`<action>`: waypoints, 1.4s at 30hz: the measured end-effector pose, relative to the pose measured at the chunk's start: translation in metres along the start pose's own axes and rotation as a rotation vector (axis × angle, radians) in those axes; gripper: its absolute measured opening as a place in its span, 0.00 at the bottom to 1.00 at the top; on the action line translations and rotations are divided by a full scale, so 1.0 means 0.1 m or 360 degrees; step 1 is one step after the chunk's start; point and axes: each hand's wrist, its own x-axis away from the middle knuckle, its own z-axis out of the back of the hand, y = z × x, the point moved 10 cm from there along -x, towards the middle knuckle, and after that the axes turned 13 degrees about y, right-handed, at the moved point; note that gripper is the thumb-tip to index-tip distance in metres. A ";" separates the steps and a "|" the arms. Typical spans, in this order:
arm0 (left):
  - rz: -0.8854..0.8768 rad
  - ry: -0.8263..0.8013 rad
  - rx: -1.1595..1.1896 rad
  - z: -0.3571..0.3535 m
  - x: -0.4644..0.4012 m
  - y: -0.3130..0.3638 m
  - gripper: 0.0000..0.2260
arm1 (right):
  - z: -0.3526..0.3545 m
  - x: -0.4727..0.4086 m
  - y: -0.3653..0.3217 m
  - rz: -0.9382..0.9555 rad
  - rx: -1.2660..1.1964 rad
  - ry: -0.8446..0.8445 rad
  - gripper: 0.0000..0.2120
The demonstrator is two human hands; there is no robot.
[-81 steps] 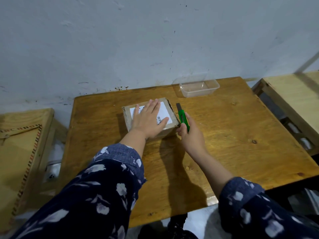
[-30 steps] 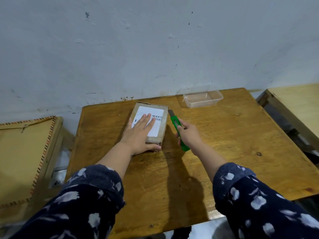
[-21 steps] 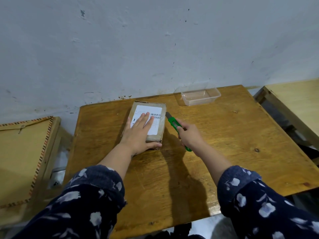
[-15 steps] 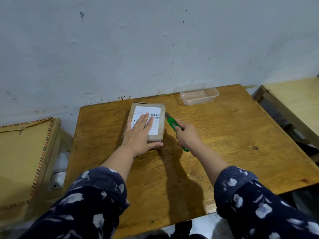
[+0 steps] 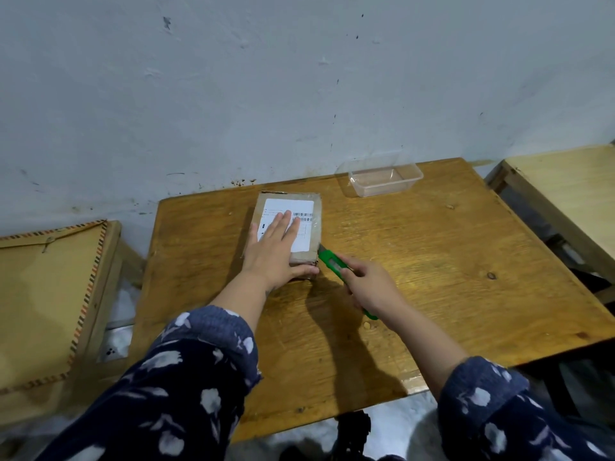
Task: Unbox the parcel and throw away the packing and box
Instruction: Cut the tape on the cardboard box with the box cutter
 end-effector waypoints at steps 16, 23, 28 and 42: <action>-0.0052 -0.0039 0.0058 0.06 0.18 -0.37 0.44 | 0.13 0.09 -0.03 -0.0011 0.0251 -0.0016 0.19; 0.0161 0.0152 0.0126 0.02 0.03 -0.22 0.43 | 0.32 -0.22 -0.03 -0.0050 0.0097 0.0053 0.19; 0.0335 0.0192 0.0219 -0.04 -0.17 -0.14 0.42 | 0.52 -0.42 -0.08 0.0121 0.0182 0.0120 0.24; 0.0325 0.0305 0.0509 0.06 -0.10 -0.38 0.39 | 0.24 -0.52 -0.96 0.1182 0.1092 0.0084 0.19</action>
